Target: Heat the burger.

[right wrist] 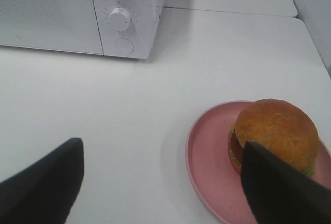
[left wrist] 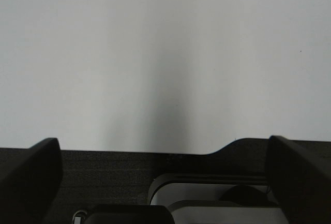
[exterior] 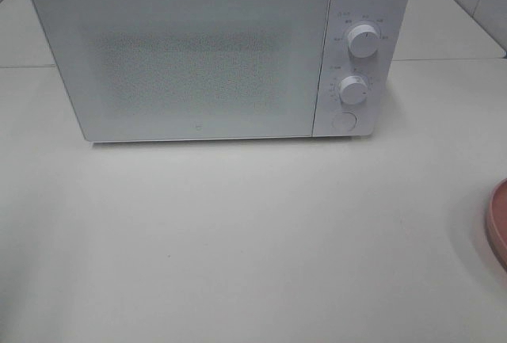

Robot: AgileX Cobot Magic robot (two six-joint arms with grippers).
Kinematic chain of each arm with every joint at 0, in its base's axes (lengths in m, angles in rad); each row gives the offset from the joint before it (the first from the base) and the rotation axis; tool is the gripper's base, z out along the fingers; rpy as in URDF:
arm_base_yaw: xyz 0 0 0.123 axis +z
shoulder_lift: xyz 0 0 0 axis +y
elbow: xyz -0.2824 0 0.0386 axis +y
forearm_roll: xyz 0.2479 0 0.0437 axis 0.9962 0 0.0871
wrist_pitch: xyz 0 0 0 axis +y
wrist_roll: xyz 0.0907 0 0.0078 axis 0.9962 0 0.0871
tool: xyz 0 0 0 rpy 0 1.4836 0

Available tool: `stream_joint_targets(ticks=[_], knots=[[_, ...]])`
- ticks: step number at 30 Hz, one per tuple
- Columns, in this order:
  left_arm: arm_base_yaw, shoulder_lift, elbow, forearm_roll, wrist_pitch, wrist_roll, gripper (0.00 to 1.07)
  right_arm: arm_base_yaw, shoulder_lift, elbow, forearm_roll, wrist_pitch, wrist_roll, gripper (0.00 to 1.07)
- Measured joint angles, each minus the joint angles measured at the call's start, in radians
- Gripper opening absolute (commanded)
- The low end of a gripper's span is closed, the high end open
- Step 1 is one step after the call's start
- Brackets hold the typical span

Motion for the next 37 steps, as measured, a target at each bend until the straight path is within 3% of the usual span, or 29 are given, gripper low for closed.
stream_joint_targets(ticks=[4, 18, 37], knots=[[0.000, -0.174, 0.102, 0.001, 0.003, 0.000, 0.98, 0.000, 0.000, 0.000, 0.000, 0.000, 0.000, 0.74], [0.000, -0.594, 0.156, 0.057, -0.132, 0.019, 0.98, 0.000, 0.000, 0.000, 0.000, 0.000, 0.000, 0.74], [0.000, -0.633, 0.160, 0.057, -0.133, 0.020, 0.98, 0.000, 0.000, 0.000, 0.000, 0.000, 0.000, 0.74]])
